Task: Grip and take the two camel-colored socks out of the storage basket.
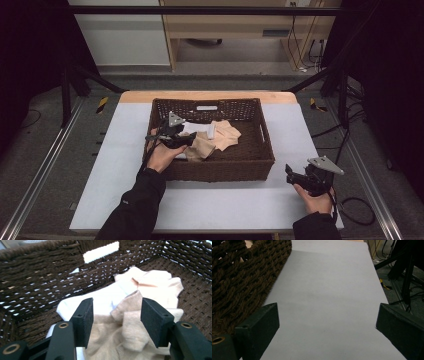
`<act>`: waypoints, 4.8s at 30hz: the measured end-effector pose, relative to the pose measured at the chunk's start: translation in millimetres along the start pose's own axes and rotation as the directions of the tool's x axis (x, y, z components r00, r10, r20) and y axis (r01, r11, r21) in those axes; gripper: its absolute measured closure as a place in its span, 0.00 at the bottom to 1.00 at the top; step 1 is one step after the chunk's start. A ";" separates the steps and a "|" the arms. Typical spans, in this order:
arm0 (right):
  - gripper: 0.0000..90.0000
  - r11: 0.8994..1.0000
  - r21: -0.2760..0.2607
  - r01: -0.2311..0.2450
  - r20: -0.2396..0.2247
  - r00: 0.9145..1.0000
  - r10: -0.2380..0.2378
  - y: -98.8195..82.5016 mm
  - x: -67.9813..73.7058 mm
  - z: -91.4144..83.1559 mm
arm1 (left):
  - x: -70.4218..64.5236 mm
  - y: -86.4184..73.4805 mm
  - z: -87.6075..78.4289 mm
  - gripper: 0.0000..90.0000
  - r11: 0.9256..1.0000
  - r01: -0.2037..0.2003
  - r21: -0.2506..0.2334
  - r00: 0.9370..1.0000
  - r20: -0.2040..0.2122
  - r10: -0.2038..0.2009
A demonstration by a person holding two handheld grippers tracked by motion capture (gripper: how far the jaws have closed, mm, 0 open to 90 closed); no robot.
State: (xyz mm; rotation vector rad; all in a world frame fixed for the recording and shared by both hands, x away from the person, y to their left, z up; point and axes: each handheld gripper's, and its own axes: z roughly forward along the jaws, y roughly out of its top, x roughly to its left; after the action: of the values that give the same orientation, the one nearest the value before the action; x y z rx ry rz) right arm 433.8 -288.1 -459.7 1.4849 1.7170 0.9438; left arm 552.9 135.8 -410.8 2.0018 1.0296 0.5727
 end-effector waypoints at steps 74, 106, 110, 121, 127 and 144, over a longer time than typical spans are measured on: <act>0.07 1.000 -0.002 0.004 0.017 1.000 -0.004 0.3 -3.6 -1.8 | -21.3 50.8 -121.5 0.99 0.888 0.045 -0.458 0.979 0.195 0.052; 0.07 1.000 -0.002 0.006 0.017 1.000 -0.006 -0.1 -2.4 -3.7 | -71.8 4.4 -191.3 0.99 0.898 -0.024 -0.439 0.950 0.269 0.157; 0.07 1.000 -0.003 0.007 0.017 1.000 -0.007 -0.3 -2.5 -3.8 | -76.0 -7.2 -190.5 0.99 0.907 -0.020 -0.421 0.944 0.291 0.156; 0.07 1.000 0.001 0.007 0.019 1.000 -0.007 -0.8 -2.2 -3.7 | -85.2 -41.2 -168.9 0.99 0.947 -0.030 -0.319 0.935 0.327 0.140; 0.07 1.000 0.000 0.013 0.020 1.000 -0.013 -1.3 -2.7 -3.2 | -91.1 -63.8 -140.9 0.99 0.978 -0.043 -0.206 0.930 0.348 0.114; 0.07 1.000 0.007 0.014 0.018 1.000 -0.015 -1.5 -1.5 -2.5 | -111.7 -95.6 -68.4 0.98 0.994 -0.105 -0.027 0.930 0.351 0.107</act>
State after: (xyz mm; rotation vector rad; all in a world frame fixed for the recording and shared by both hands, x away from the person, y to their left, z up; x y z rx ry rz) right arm 431.1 -289.9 -459.7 1.4792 1.7173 0.9148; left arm 398.7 108.1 -452.7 2.0664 0.7022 0.2558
